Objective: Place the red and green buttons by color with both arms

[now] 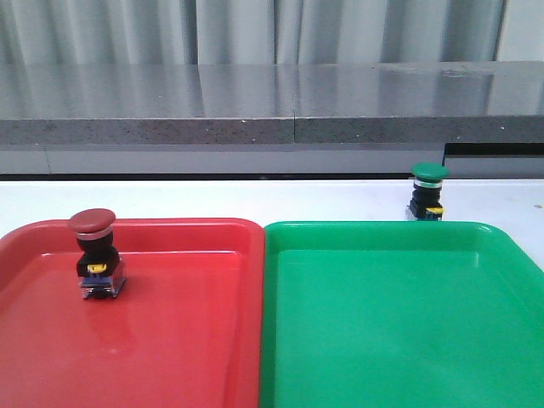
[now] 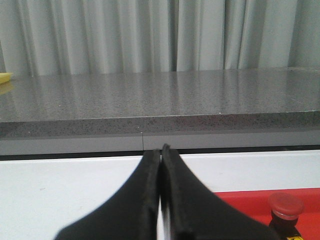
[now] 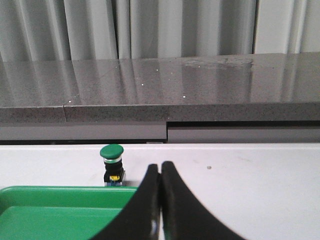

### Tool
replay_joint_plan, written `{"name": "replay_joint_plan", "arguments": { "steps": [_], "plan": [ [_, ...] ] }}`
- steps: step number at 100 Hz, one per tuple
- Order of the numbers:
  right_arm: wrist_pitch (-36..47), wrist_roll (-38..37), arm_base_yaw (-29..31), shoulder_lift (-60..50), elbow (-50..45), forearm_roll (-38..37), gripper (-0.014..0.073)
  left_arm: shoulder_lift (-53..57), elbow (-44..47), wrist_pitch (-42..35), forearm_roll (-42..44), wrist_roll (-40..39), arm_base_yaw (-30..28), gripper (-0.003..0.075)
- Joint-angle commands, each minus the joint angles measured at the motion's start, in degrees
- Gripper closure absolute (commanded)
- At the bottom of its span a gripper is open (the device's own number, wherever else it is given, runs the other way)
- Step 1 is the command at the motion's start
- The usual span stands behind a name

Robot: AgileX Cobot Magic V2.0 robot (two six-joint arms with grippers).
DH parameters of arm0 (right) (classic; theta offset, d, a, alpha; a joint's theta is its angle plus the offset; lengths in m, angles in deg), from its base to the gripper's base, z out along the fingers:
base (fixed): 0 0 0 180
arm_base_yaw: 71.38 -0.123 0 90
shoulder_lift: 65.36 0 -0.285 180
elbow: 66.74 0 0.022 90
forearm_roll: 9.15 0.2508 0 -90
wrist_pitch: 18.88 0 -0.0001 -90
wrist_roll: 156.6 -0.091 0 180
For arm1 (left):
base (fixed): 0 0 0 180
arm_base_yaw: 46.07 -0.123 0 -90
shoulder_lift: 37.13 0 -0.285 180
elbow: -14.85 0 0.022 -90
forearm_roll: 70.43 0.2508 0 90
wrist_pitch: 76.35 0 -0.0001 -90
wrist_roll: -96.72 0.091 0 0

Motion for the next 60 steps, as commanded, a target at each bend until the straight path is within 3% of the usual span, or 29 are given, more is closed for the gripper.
{"name": "replay_joint_plan", "arguments": {
  "steps": [1, 18, 44, 60],
  "plan": [
    [3.53, 0.38, 0.39, -0.03, 5.16, -0.49, 0.0662, 1.64, 2.4, -4.66, -0.18, -0.63, -0.2, 0.0739],
    [-4.78, 0.38, 0.39, 6.43, 14.36, -0.49, 0.0662, 1.64, 2.4, -4.66, -0.18, -0.63, -0.2, 0.0739],
    [-28.18, 0.38, 0.39, 22.11, 32.01, -0.49, 0.0662, 1.64, 2.4, -4.66, -0.18, -0.63, -0.2, 0.0739],
    [-34.57, 0.38, 0.39, 30.78, 38.88, -0.49, 0.0662, 1.64, 2.4, -4.66, -0.18, -0.63, -0.2, 0.0739]
  ]
}}
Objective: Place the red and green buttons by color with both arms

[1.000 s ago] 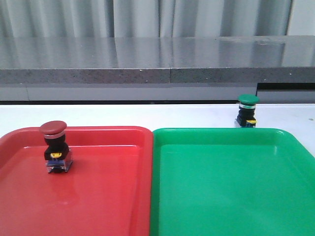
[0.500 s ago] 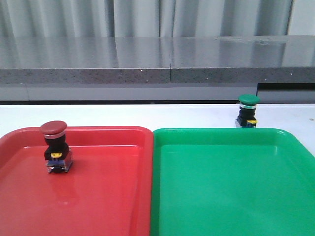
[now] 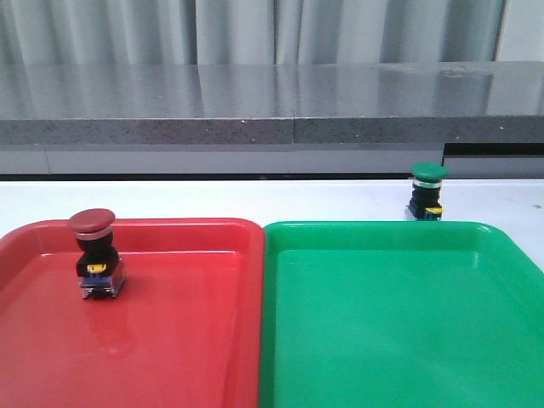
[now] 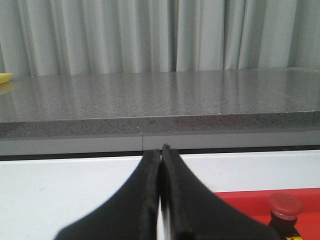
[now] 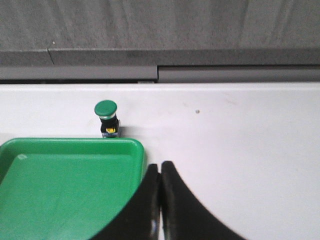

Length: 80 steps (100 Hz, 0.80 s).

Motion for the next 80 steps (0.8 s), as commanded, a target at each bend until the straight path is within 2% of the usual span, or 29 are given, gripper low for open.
{"name": "replay_joint_plan", "arguments": {
  "steps": [1, 27, 53, 63, 80],
  "plan": [
    [-0.12, 0.38, 0.39, 4.92, 5.0, -0.49, 0.0662, 1.64, 2.4, -4.66, -0.18, -0.63, -0.2, 0.0739],
    [-0.73, 0.38, 0.39, 10.97, 6.44, -0.49, 0.0662, 1.64, 2.4, -4.66, -0.18, -0.63, -0.2, 0.0739],
    [-2.21, 0.38, 0.39, 11.59, 6.44, -0.37, 0.0644, 1.64, 2.4, -4.66, -0.18, -0.63, -0.2, 0.0739],
    [-4.08, 0.38, 0.39, 11.59, 6.44, -0.37, 0.0542, 1.64, 2.4, -4.66, -0.18, -0.63, -0.2, 0.0739],
    [-5.37, 0.38, 0.39, 11.59, 6.44, -0.37, 0.0242, 1.64, 2.4, -4.66, -0.18, -0.63, -0.2, 0.0739]
  ]
}}
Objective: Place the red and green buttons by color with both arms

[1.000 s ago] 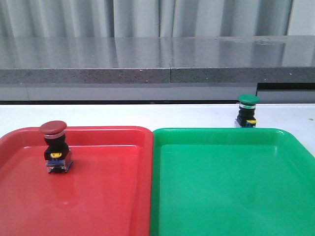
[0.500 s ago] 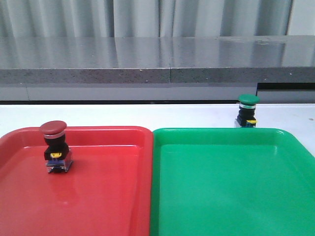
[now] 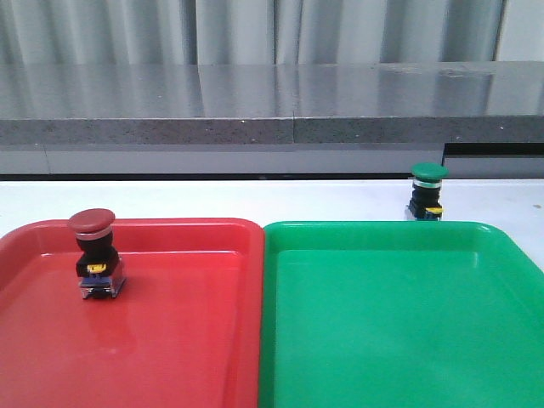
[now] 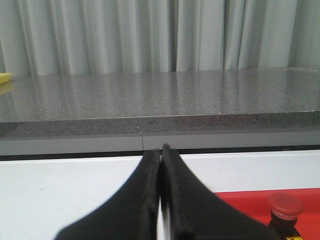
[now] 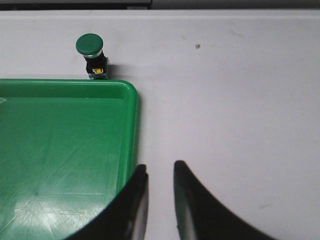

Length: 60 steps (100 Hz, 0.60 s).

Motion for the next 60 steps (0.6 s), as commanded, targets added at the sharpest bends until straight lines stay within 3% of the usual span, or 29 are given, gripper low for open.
{"name": "replay_joint_plan", "arguments": {
  "steps": [1, 8, 16, 35, 60],
  "plan": [
    [2.84, 0.38, 0.39, 0.23, 2.18, -0.37, 0.0231, 1.64, 2.4, -4.66, -0.18, -0.63, -0.2, 0.0739],
    [3.1, 0.38, 0.39, 0.23, 2.18, -0.37, 0.0132, 1.64, 2.4, -4.66, -0.18, -0.63, -0.2, 0.0739],
    [3.7, 0.38, 0.39, 0.23, 2.18, 0.72, 0.0083, 1.64, 2.4, -4.66, -0.18, -0.63, -0.2, 0.0739],
    [7.2, 0.38, 0.32, 0.83, 2.36, 6.02, 0.0085, 1.64, 2.4, -4.66, -0.18, -0.63, -0.2, 0.0739],
    [9.06, 0.63, -2.89, 13.45, 8.46, 7.39, 0.0085, 1.64, 2.4, -4.66, -0.18, -0.63, -0.2, 0.0739]
  ]
}}
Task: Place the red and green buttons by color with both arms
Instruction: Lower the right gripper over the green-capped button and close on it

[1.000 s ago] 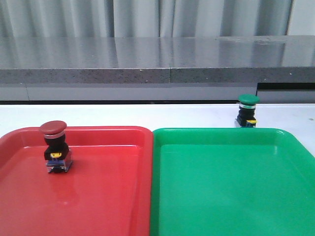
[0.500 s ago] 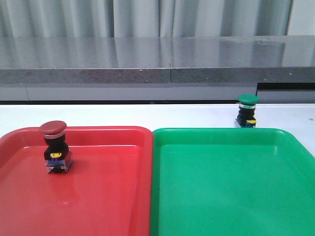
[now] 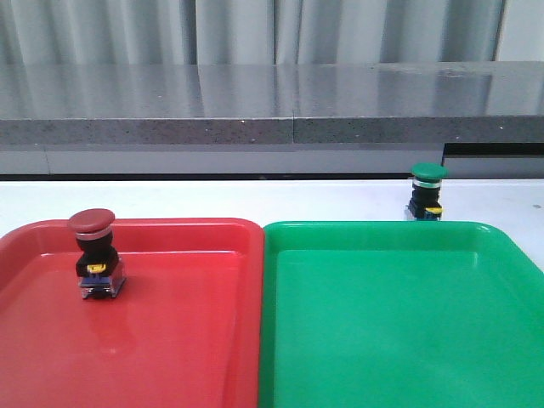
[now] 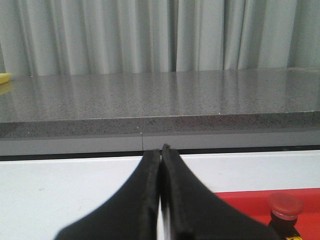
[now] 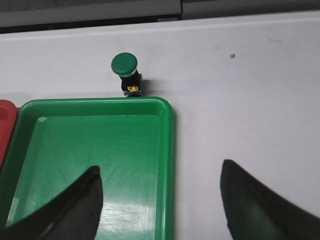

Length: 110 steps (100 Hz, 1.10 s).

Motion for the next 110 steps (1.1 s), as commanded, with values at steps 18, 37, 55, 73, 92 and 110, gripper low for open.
{"name": "replay_joint_plan", "arguments": {
  "steps": [18, 37, 55, 73, 92, 110],
  "plan": [
    [6.56, 0.8, -4.44, 16.87, 11.6, 0.52, 0.0085, 1.64, 2.4, -4.66, -0.18, -0.63, -0.2, 0.0739],
    [7.25, 0.87, -6.87, 29.19, 20.35, 0.47, 0.0085, 1.64, 2.4, -4.66, -0.18, -0.63, -0.2, 0.0739],
    [7.13, 1.0, -7.6, 39.18, 27.74, -0.35, 0.0085, 1.64, 2.4, -4.66, -0.18, -0.63, -0.2, 0.0739],
    [6.71, 1.0, -7.6, 47.03, 33.35, -1.1, 0.0085, 1.64, 2.4, -4.66, -0.18, -0.63, -0.2, 0.0739],
    [6.38, 1.0, -7.6, 52.74, 36.53, -3.01, 0.0085, 1.64, 2.4, -4.66, -0.18, -0.63, -0.2, 0.0739],
    [6.4, 1.0, -7.6, 56.17, 37.99, -3.13, 0.0085, 1.64, 2.4, -4.66, -0.18, -0.63, -0.2, 0.0739]
  ]
}}
